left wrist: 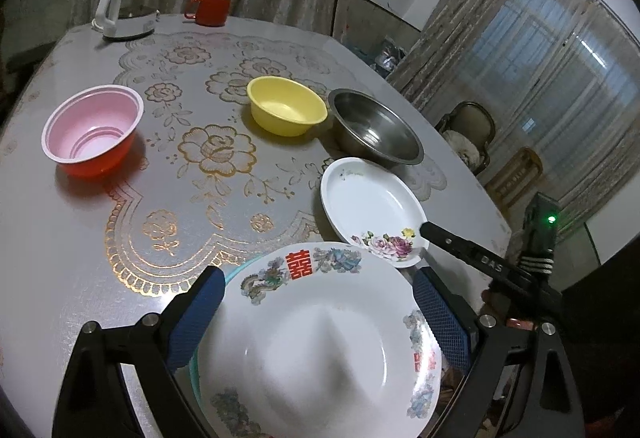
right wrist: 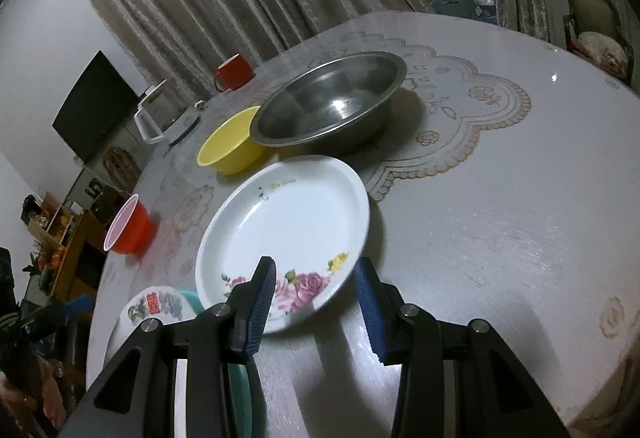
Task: Organize plates and bowls
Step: 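Move both grippers to the rose-patterned white plate rim and close them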
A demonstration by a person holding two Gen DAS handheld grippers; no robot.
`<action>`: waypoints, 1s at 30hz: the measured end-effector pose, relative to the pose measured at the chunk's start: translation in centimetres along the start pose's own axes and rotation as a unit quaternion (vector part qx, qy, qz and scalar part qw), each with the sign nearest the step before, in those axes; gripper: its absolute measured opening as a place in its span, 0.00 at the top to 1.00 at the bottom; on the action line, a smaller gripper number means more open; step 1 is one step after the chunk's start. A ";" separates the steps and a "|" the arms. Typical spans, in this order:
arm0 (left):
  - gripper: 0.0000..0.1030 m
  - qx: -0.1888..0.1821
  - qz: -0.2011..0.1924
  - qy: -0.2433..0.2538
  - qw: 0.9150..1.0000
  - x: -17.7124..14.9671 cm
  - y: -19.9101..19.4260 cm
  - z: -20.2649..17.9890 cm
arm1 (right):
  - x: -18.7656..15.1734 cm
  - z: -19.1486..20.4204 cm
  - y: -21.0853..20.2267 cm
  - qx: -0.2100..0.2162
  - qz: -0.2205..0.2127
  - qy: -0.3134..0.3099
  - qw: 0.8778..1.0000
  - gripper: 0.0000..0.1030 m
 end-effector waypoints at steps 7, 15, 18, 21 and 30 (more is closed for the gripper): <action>0.07 0.001 0.015 0.003 1.000 0.5 1.1 0.0 | 0.6 -0.5 1.4 0.001 -0.015 0.010 1.000 0.58; 0.09 0.000 0.039 0.024 0.999 2.7 3.2 -0.2 | 0.3 -1.6 3.0 -0.016 -0.016 0.001 1.000 0.78; 0.09 -0.004 0.049 0.027 0.998 4.0 4.5 -0.2 | 0.2 -1.9 3.2 -0.007 -0.021 0.004 1.000 0.78; 0.09 -0.019 0.062 0.033 0.997 5.4 6.3 -0.6 | 0.2 -1.8 3.2 -0.007 -0.021 0.001 1.000 0.78; 0.21 -0.002 0.102 0.093 0.990 7.5 12.0 -2.1 | 0.1 -1.2 3.1 -0.019 -0.024 -0.021 0.999 0.76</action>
Point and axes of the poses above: each gripper's, at about its wrist camera, not at the fingertips, and y roughly the way its jaws point, z to its left, x to its top, the point moved 3 cm from there along y, roughly the way its jaws point, and after that the axes turned 11 degrees about y, right-handed, at the moved point
